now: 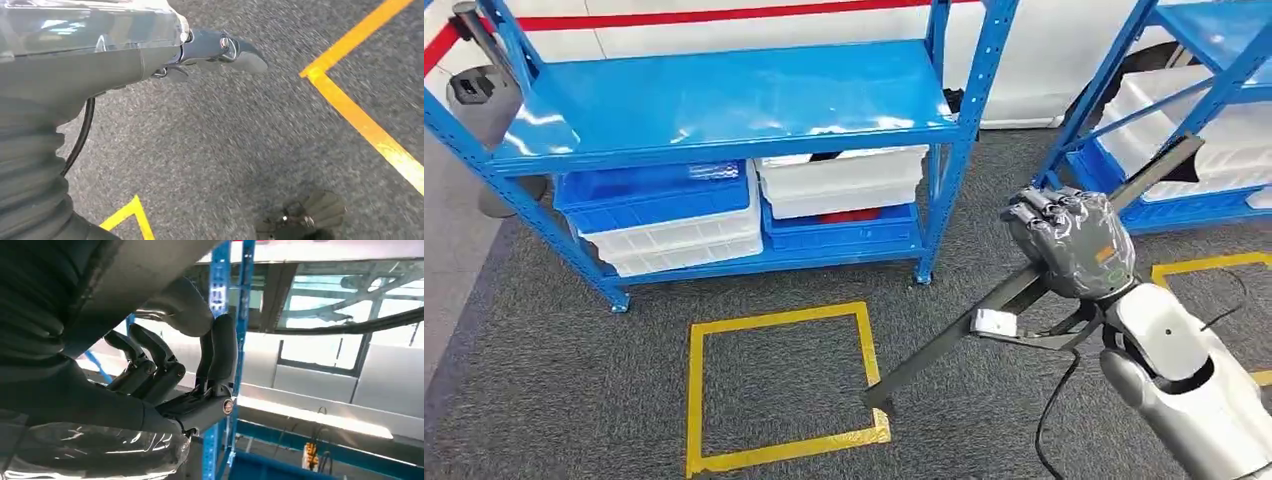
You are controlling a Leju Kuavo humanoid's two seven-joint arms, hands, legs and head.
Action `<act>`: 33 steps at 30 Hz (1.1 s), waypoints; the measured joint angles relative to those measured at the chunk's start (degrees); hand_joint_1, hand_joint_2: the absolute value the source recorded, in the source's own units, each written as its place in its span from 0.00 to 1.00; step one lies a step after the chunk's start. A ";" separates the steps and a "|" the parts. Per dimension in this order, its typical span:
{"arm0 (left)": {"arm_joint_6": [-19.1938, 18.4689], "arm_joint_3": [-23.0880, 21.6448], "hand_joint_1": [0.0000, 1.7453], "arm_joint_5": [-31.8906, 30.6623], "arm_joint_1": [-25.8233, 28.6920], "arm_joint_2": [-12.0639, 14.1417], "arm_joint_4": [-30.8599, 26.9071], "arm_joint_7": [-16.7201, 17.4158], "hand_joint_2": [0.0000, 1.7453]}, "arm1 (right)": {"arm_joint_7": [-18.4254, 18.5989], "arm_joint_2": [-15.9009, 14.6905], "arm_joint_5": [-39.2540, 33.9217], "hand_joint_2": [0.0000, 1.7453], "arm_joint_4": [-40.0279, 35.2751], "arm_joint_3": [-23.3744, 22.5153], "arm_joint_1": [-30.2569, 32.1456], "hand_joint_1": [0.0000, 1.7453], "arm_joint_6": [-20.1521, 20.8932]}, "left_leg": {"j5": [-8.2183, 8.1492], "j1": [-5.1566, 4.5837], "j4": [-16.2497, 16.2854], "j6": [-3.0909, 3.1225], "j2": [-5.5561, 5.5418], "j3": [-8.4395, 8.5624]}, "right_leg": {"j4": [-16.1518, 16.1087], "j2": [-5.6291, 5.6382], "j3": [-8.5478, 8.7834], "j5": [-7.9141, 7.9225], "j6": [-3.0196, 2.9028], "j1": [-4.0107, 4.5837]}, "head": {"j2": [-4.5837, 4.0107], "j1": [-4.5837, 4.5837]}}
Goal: Take the parts from the cabinet and place them on the table.
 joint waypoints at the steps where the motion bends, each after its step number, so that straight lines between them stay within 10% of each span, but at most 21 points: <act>1: 0.00 -0.02 0.00 -0.13 0.15 -0.22 0.00 -0.02 1.00 | 0.04 0.02 0.02 1.00 -0.31 -0.38 0.53 1.00 0.02 | -0.12 -0.03 -0.06 -0.37 0.10 0.00 | 0.96 0.63 -0.26 -0.20 -1.51 0.20 | 0.00 -0.11; 4: -0.02 -0.02 0.00 -0.39 0.31 -0.22 0.00 -0.02 1.00 | 0.20 0.04 0.29 1.00 -1.30 -1.14 2.05 1.00 -0.02 | 0.27 0.32 -0.10 -1.37 1.14 0.26 | 1.12 1.74 -0.73 0.37 -2.95 0.36 | 0.00 -0.09; 8: -0.09 -0.02 0.00 -0.48 0.32 -0.22 0.00 0.04 1.00 | 0.61 0.11 0.52 1.00 -2.67 -2.10 3.03 1.00 0.52 | -9.50 0.34 13.41 -1.79 -1.27 -4.35 | 1.10 3.09 -1.58 1.16 -4.10 0.64 | 0.00 -0.11; 10: -0.13 -0.02 0.00 -0.42 0.23 -0.22 0.00 0.06 1.00 | 0.63 0.17 0.57 1.00 -2.87 -2.26 3.46 1.00 1.16 | -11.39 0.25 18.67 -1.35 -1.48 -5.69 | 1.12 3.97 -1.89 1.37 -4.24 1.13 | 0.00 -0.11; 14: -0.20 -0.02 0.00 -0.07 0.23 -0.27 0.00 0.04 1.00 | 0.59 0.35 0.63 1.00 -3.44 -2.54 3.29 1.00 2.34 | -5.33 -0.87 3.18 1.76 -3.80 3.95 | 1.10 6.11 -1.90 1.57 -4.20 1.95 | 0.00 -0.11; 19: -0.15 -0.02 0.00 0.57 0.20 -0.12 -0.07 -0.18 1.00 | 0.22 1.26 1.40 1.00 -3.48 -2.58 2.66 1.00 3.34 | -5.38 -1.40 -0.05 2.39 -3.61 5.39 | -0.08 7.85 -2.20 2.57 -2.35 1.02 | 0.00 -0.07; 21: -0.04 0.02 0.00 0.70 0.28 -0.25 -0.07 -0.46 1.00 | 0.04 1.42 1.46 1.00 -3.44 -2.61 2.07 1.00 3.47 | -4.38 -0.91 -2.17 2.50 -2.64 6.34 | 1.78 4.19 -2.91 0.79 -2.25 1.31 | 0.00 -0.04; 25: -0.04 0.02 0.00 1.05 0.60 -0.36 -0.07 -0.61 1.00 | -0.07 2.45 1.60 1.00 -3.11 -2.34 1.29 1.00 3.96 | -4.41 -1.07 -1.99 2.61 -0.69 6.02 | 16.16 3.20 -9.74 -5.38 -1.47 1.11 | 0.00 -0.04; 27: -0.04 0.04 0.00 1.20 0.77 -0.46 -0.07 -0.63 1.00 | -0.11 2.84 1.62 1.00 -2.87 -2.15 1.12 1.00 4.11 | -4.60 -1.02 -1.63 2.45 0.20 5.90 | 12.33 2.78 -7.70 -2.23 -1.15 0.97 | 0.00 -0.04; 29: -0.04 0.04 0.00 1.22 0.74 -0.57 -0.07 -0.66 1.00 | -0.11 3.16 1.62 1.00 -2.85 -2.15 0.58 1.00 4.13 | -5.17 -0.91 -0.62 1.94 0.90 5.72 | 1.87 1.02 -1.98 2.43 -0.97 0.87 | 0.00 -0.04; 30: -0.04 0.04 0.00 1.29 0.73 -0.51 -0.09 -0.66 1.00 | -0.11 3.34 1.60 1.00 -2.78 -2.13 0.26 1.00 4.17 | -5.44 -1.22 -0.24 1.61 1.16 5.53 | 0.84 -0.94 -1.47 1.06 -1.81 1.32 | 0.00 -0.04; 33: 0.00 0.04 0.00 1.70 0.92 -0.55 -0.09 -0.70 1.00 | -0.55 3.76 0.76 1.00 -2.43 -1.99 -0.61 1.00 4.96 | -5.64 -1.48 0.20 0.85 2.19 5.47 | 0.71 0.57 -1.98 1.85 -2.91 1.56 | 0.00 -0.04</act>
